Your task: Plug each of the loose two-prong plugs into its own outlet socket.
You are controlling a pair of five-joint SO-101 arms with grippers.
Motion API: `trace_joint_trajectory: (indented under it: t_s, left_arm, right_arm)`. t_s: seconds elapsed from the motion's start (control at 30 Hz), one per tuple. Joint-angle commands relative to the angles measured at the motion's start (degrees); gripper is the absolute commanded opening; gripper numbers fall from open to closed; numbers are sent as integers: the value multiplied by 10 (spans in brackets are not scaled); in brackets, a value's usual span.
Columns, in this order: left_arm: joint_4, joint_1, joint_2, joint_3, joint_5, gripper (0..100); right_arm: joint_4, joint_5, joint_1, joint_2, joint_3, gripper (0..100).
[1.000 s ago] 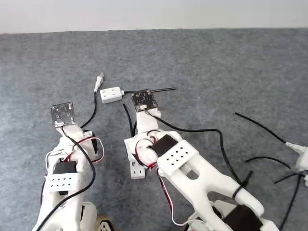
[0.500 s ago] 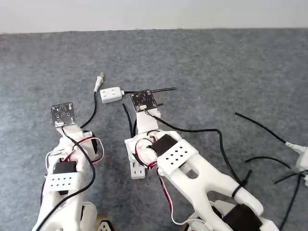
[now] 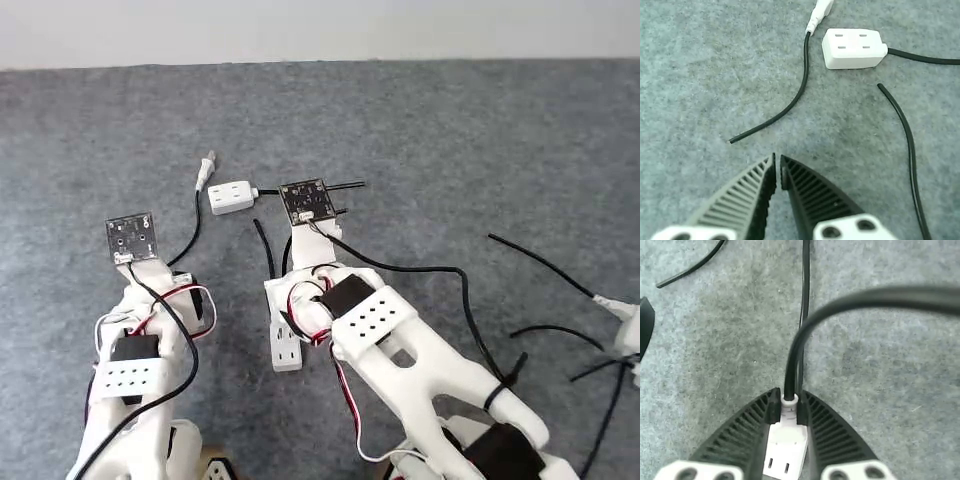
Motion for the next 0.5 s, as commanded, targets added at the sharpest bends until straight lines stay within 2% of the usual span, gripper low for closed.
trace_joint_trajectory:
  t_s: [0.0,0.1,0.23,0.37,0.47]
  left_arm:
    - [-15,1,1,-27,1,15]
    - [-13,1,2,-27,1,15]
    - [-13,1,2,-28,1,15]
    - [-13,1,2,-28,1,15]
    - [7,1,2,-30,1,17]
  right_arm:
    - [-5,0,13,-7,-26,8]
    - [39,33,45,-1,-58,8]
    - [131,43,123,0,-110,8]
    - [145,95,196,6,-116,8]
    - [150,120,215,35,-128,8]
